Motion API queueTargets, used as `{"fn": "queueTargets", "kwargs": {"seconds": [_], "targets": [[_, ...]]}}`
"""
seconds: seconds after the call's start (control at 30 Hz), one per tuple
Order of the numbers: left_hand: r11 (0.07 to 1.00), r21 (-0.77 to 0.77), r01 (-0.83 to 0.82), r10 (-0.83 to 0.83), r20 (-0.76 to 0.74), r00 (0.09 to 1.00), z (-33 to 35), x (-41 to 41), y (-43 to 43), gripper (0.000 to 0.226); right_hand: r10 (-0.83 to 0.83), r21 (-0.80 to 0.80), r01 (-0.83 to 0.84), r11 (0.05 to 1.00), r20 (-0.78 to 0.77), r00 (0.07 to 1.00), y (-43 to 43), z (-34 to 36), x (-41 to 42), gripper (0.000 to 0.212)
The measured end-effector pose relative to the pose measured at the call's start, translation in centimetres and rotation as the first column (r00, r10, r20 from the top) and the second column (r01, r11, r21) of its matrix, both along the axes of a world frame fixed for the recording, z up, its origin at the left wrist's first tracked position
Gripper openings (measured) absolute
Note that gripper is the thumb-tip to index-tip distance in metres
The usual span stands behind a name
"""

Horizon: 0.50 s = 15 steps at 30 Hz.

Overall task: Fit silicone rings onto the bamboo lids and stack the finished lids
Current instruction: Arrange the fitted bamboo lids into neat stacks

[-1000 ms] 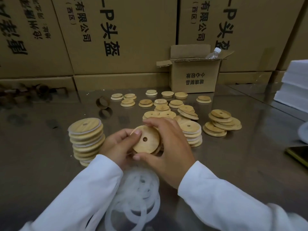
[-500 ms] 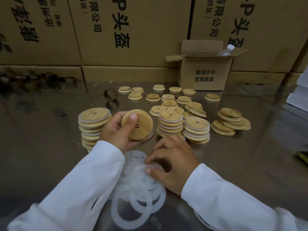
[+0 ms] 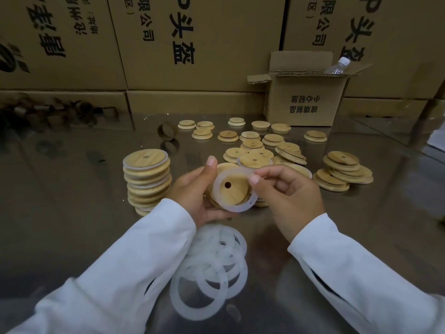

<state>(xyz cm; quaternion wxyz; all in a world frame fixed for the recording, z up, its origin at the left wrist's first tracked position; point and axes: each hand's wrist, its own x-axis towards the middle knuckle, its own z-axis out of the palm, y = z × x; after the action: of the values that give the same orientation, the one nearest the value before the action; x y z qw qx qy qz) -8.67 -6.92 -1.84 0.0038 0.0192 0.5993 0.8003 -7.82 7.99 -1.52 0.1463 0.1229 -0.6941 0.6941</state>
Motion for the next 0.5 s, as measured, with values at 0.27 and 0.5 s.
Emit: {"fn": "queueTargets", "kwargs": {"seconds": [0.27, 0.5], "targets": [[0.991, -0.128, 0.04, -0.058, -0.141, 0.988, -0.41, 0.39, 0.28, 0.031, -0.009, -0.045, 0.011, 0.999, 0.058, 0.998, -0.28, 0.17, 0.15, 0.018], [0.994, -0.105, 0.036, -0.053, -0.163, 0.985, -0.56, 0.29, 0.32, 0.025, -0.06, -0.023, 0.062, 0.998, 0.067, 0.996, -0.28, 0.04, -0.03, 0.016]]}}
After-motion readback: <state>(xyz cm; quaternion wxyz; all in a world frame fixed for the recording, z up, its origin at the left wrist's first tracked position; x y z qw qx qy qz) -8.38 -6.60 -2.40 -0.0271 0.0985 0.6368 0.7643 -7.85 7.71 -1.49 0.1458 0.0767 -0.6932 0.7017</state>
